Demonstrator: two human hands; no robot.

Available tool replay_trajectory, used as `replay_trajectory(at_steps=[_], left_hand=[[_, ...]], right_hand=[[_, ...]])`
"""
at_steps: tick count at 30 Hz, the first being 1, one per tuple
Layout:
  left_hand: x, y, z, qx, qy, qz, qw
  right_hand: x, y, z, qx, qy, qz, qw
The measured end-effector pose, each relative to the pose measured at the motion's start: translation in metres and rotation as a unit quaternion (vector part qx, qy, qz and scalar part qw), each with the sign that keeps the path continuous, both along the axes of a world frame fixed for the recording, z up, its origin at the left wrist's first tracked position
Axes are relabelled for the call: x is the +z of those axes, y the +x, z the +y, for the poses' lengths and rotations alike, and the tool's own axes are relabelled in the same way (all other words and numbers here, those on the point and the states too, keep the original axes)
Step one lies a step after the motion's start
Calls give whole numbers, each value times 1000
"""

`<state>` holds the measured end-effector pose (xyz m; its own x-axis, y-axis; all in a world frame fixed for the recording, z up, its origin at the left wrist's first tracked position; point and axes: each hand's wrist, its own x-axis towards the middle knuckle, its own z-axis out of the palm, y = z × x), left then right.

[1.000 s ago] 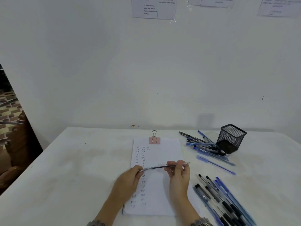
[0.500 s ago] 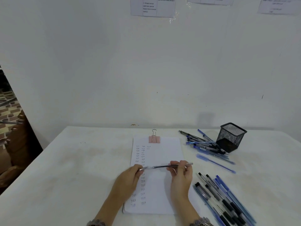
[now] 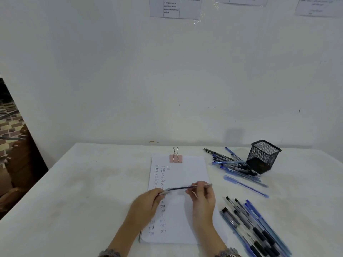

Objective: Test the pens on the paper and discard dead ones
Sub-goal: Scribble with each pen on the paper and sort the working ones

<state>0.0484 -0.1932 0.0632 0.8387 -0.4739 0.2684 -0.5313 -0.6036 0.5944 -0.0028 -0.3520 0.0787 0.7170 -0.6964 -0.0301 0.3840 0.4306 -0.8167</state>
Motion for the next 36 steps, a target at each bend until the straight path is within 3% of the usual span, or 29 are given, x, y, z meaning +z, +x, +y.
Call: replay_trajectory(at_steps=[3,14,22,27,29,30,33,34,36], left_hand=[[0,-1,0,5,-7,1,1000],[-1,-1,1,1,-8,-7,1000],[-4,4,1,-3,-34,25,999],[-5,9,4,-16,-80,35,996],[-3,7,5,-19,-94,32,995],[-2,5,5,-24,-93,29,995],[-4,2,3,-34,-46,15,998],[-6,2,3,-26,-37,16,999],[-7,2,5,1,-40,5,999]], right_hand=[[0,-1,-6,-39,47,-14,998],[-2,1,-6,-28,38,-4,999],[-8,-1,-2,97,-113,50,988],[0,-10,-13,188,-87,62,976],[10,-18,-29,259,-170,133,941],[15,-21,-36,287,-280,190,896],[28,-26,-40,311,-569,283,707],[30,-28,-40,290,-611,283,680],[35,-40,-50,206,-633,287,689]])
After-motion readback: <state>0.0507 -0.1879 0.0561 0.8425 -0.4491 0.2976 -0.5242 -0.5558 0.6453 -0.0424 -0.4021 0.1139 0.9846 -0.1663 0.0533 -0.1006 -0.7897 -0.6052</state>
